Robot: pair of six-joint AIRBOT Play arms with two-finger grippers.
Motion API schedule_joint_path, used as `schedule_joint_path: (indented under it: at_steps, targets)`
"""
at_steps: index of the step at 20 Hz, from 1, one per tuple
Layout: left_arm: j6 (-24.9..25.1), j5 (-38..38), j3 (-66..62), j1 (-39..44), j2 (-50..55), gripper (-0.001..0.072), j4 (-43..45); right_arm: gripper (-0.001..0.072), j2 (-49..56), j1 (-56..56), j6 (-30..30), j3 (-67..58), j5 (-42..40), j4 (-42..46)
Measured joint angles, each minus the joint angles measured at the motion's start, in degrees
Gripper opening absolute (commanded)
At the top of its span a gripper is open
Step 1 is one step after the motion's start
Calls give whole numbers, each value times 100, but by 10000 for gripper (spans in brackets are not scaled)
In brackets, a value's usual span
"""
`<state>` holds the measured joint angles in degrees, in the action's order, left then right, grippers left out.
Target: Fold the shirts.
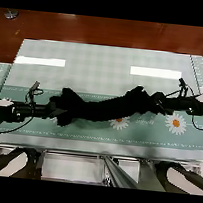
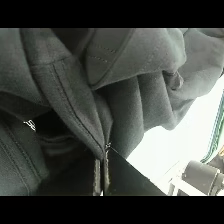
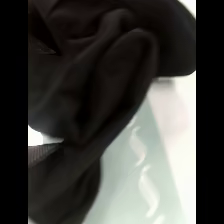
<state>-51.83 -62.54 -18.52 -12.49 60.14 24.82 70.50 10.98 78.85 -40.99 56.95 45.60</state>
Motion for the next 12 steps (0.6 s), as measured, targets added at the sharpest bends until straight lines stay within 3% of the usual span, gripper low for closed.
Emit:
schedule_joint_path:
  at_steps: [1,2,3,7,12]
  targets:
    - [-2,0,0,0,0,21,0,568,208,-74,-7,-114,-13,-50]
    - [-4,0,0,-2,0,21,-2,321,407,-170,-20,-229,-20,-87]
    - [-24,-2,0,0,0,21,-2,29,573,-260,-22,-348,-31,-125]
    - [-44,-256,-319,-131,-13,20,-44,26,929,-479,-109,-1115,107,-107]
    - [-142,-925,-2262,-612,-173,19,-828,26,719,-494,59,-3101,782,289]
